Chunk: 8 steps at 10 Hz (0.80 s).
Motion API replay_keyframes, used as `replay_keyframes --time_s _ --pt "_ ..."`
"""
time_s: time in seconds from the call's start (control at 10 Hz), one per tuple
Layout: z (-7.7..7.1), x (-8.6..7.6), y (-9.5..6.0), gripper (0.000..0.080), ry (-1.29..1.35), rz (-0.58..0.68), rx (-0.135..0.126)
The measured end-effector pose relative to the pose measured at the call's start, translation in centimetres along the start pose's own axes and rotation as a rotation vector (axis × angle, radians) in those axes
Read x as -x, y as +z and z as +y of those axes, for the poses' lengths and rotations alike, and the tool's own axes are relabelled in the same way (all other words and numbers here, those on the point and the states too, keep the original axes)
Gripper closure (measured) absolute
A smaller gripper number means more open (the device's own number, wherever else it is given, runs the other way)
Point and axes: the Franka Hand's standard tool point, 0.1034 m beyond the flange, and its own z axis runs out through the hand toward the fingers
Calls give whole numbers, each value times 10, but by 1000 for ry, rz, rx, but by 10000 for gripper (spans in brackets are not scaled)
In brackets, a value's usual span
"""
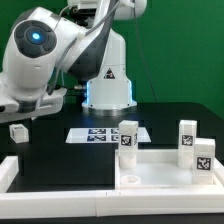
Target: Assemble square table
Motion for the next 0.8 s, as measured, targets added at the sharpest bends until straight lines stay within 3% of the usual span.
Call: replay_keyframes --time_s 0.4,0.6,0.8 --pt "-3 -1 2 150 15 -11 1" --pt "-21 -10 14 150 59 -113 -3" --pt "-24 -10 30 150 85 -167 -9"
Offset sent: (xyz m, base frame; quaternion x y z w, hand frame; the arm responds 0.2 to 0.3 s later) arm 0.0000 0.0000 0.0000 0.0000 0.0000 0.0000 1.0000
